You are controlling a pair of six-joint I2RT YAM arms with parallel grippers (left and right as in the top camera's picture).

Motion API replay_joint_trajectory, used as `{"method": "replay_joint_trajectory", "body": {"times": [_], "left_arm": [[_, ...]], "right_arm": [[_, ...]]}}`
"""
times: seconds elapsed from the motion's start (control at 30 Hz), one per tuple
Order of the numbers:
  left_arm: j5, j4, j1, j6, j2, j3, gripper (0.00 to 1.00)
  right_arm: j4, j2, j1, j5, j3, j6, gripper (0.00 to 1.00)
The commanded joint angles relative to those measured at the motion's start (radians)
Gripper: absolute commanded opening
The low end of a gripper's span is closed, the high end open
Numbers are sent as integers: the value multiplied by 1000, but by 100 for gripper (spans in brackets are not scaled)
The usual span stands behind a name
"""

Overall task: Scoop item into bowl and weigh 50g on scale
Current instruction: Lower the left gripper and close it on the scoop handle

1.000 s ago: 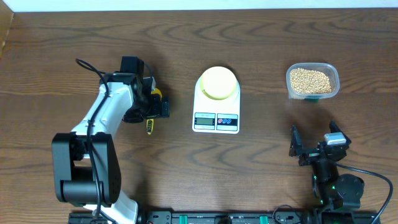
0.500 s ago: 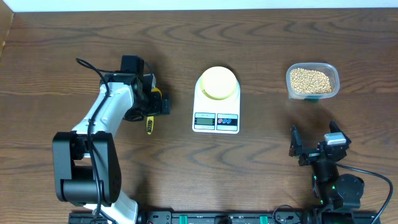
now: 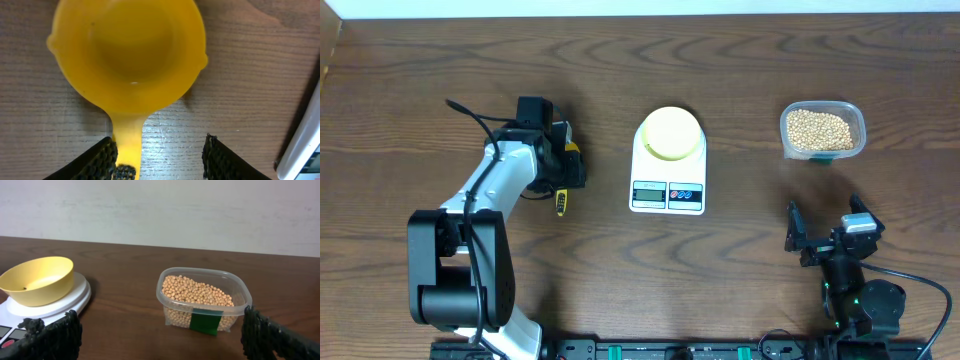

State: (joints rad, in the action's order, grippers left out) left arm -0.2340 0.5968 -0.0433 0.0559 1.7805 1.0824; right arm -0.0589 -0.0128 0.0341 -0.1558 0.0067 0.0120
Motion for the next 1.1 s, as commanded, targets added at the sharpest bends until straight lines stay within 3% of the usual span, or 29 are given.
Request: {"method": "replay_joint_trajectory", "body": {"times": [0.0,0.93,1.03,1.07], "left_arm": [[-2,-24,-4,2,14,-22,57],[-2,-84,-4,2,14,-34,57],[-2,-87,-4,2,14,-34,58],[-2,-90,-4,2,14,-34,63]], "right_arm": [[-4,3,-2,8,-1,11,99],[-4,3,-2,8,-1,11,99],[-4,3,-2,8,-1,11,99],[-4,3,-2,8,-1,11,99]]}}
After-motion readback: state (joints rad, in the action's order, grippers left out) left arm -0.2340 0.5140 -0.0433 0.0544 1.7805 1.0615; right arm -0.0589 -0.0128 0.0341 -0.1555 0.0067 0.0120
